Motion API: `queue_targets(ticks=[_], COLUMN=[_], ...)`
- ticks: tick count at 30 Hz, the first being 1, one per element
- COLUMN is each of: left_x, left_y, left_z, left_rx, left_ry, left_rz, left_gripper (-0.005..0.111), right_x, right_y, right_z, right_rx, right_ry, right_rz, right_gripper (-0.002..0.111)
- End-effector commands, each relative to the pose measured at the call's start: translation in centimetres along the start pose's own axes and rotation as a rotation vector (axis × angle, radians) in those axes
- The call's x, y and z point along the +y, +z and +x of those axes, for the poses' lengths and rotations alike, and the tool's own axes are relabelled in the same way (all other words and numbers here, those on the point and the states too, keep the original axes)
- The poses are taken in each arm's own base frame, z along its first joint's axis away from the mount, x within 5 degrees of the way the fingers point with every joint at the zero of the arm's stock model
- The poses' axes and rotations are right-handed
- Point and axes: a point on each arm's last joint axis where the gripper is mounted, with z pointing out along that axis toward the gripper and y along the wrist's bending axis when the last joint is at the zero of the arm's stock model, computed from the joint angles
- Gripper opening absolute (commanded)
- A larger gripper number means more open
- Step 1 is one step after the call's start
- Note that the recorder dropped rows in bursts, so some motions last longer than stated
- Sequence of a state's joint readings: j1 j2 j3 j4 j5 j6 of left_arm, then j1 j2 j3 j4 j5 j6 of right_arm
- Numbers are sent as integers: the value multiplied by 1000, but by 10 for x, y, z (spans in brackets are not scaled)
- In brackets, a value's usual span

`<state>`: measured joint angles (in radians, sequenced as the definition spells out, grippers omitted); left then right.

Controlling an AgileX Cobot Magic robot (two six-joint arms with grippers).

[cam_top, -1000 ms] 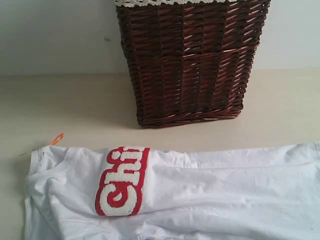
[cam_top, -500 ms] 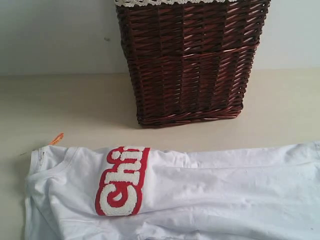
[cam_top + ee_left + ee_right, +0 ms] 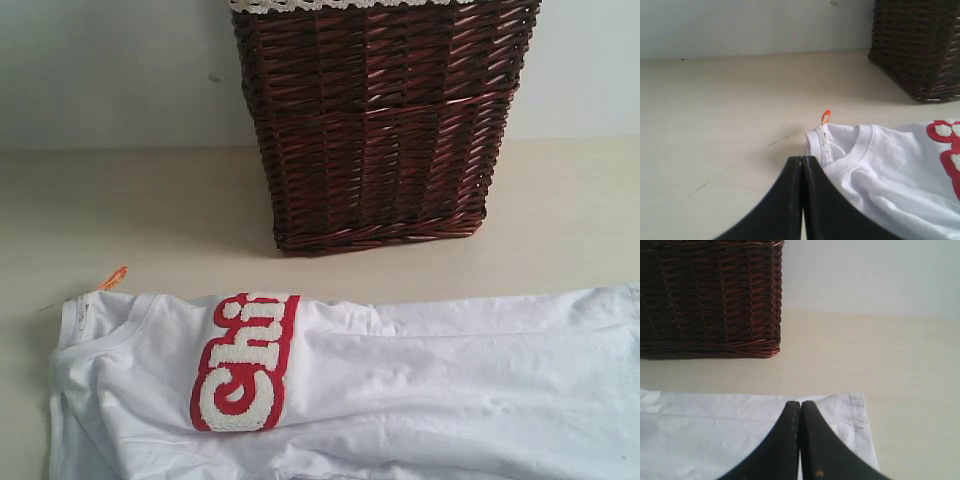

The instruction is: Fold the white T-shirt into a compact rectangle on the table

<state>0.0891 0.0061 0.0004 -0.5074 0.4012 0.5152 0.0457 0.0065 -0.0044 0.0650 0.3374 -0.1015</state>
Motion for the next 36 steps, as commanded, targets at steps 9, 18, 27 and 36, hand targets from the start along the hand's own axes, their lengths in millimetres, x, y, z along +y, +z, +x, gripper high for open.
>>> queue_targets(ticks=[9,18,27,36], left_x=[1,16,30,18], left_y=[-1,-8,17,108], left_z=[-2,-31,-59,-142], left_rx=[-24,-368,-289,226], left_ry=[8,-146,-109,-80], left_rz=[-6,-138,-251,21], left_gripper=[0,0,0,0], right_x=[0,0,0,0], right_y=[0,0,0,0], right_z=[-1,-1,-1,0], right_rx=[-22,-22,-22,-20], right_ry=[7,4,7,10], right_rz=[-1,1,-1,-2], right_gripper=[0,0,0,0])
